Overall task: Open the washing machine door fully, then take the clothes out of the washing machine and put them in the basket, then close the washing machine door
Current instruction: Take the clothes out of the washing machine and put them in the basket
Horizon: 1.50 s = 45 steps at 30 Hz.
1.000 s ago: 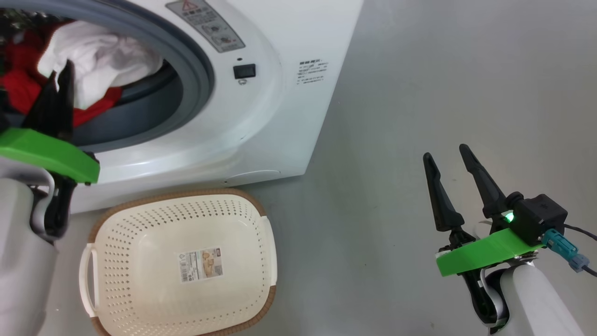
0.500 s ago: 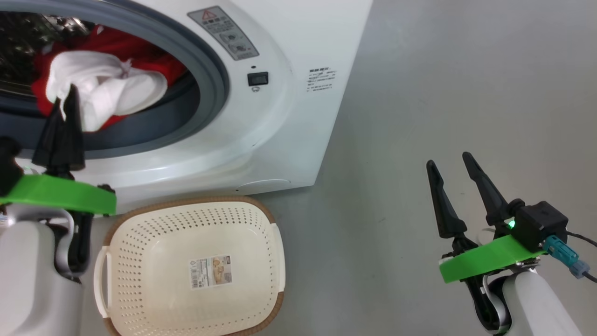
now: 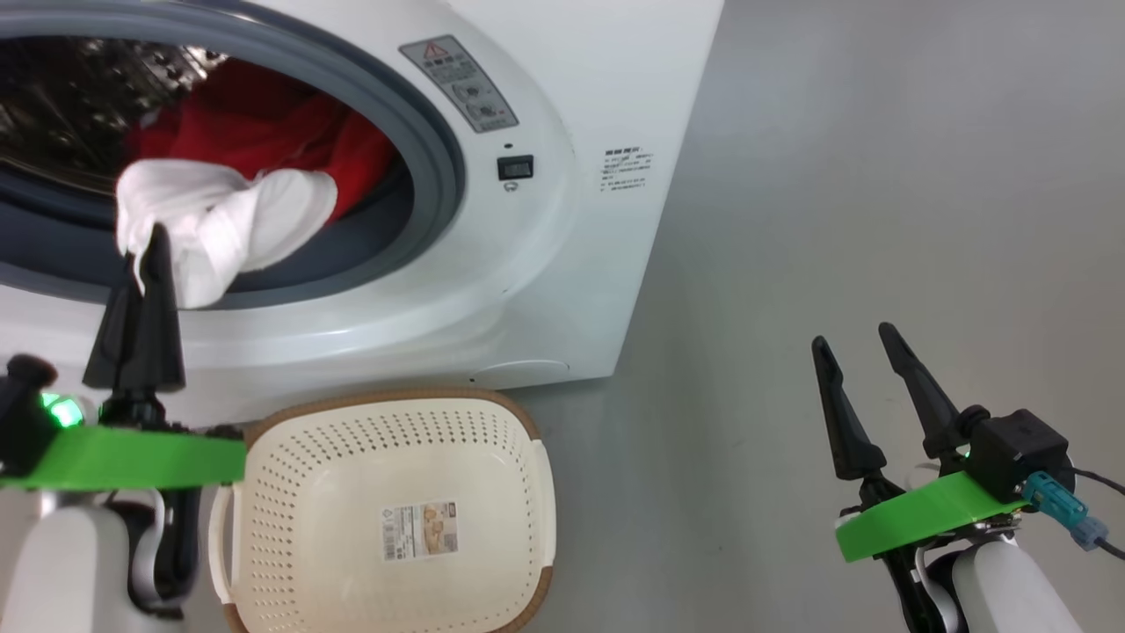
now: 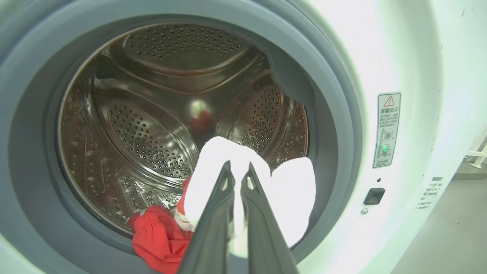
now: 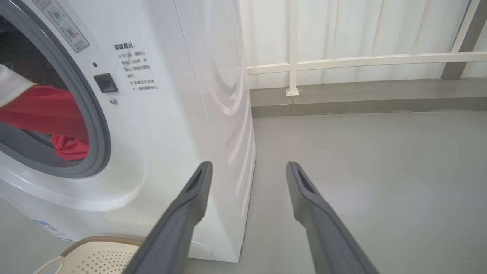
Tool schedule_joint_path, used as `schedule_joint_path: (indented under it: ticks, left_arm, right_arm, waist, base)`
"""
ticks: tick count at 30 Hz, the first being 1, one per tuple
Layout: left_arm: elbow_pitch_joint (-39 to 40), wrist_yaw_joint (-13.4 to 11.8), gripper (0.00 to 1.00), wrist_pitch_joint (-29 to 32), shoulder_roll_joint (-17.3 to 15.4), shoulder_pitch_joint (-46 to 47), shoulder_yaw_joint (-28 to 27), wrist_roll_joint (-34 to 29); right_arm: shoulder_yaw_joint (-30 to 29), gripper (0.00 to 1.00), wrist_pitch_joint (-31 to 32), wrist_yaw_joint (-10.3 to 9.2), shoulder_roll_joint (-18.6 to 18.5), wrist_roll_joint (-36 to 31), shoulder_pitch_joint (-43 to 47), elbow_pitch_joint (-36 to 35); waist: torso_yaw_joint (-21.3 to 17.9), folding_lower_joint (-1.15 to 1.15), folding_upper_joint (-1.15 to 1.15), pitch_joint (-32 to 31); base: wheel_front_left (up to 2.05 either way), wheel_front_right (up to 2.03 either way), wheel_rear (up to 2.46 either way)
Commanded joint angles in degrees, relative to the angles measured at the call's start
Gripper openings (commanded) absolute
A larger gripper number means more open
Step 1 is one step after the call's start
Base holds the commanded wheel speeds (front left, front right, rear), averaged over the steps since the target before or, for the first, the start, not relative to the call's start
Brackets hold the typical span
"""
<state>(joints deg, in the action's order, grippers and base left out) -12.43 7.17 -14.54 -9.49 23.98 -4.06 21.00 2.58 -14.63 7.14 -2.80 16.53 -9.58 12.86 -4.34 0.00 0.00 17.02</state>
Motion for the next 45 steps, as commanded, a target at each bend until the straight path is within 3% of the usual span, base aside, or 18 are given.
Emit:
schedule_joint_path:
  ticks: [1,13,21,34,45]
  left_arm:
    - [2.91,0.31,0.0,-0.46,-1.25,-1.1,-2.5,-0.84]
    - [18.28,0.31,0.0,-0.46,2.72,-10.43,-7.31,-2.65]
    - [24.9,0.32,0.0,-0.46,3.83,-13.85,-6.57,-3.58]
    - [11.44,0.32,0.0,-0.46,3.51,-15.95,-2.22,-3.13]
    - [-6.75,0.32,0.0,-0.46,0.98,-10.23,0.12,-3.4]
  right_arm:
    - [1.12,1.0,-0.37,0.35,-0.08,-0.56,0.39,-1.14]
    - [0.96,1.0,-0.37,0.35,-0.08,-0.87,1.57,-0.98]
    - [1.1,1.0,-0.37,0.35,-0.08,-0.97,1.31,-1.19]
    - [1.91,1.0,-0.37,0.35,-0.08,-0.59,-0.55,-1.6]
    - [2.18,1.0,-0.37,0.35,-0.08,-0.04,-2.56,-2.35]
  waist:
    - [0.49,0.0,0.0,-0.94]
    - [1.37,0.0,0.0,-3.5]
    - [1.64,0.0,0.0,-2.96]
    - [0.34,0.0,0.0,0.57]
    - [-1.05,0.0,0.0,4.83]
  base:
    - [0.0,0.0,0.0]
    - [0.0,0.0,0.0]
    - [0.0,0.0,0.0]
    - [0.0,0.0,0.0]
    - [0.0,0.0,0.0]
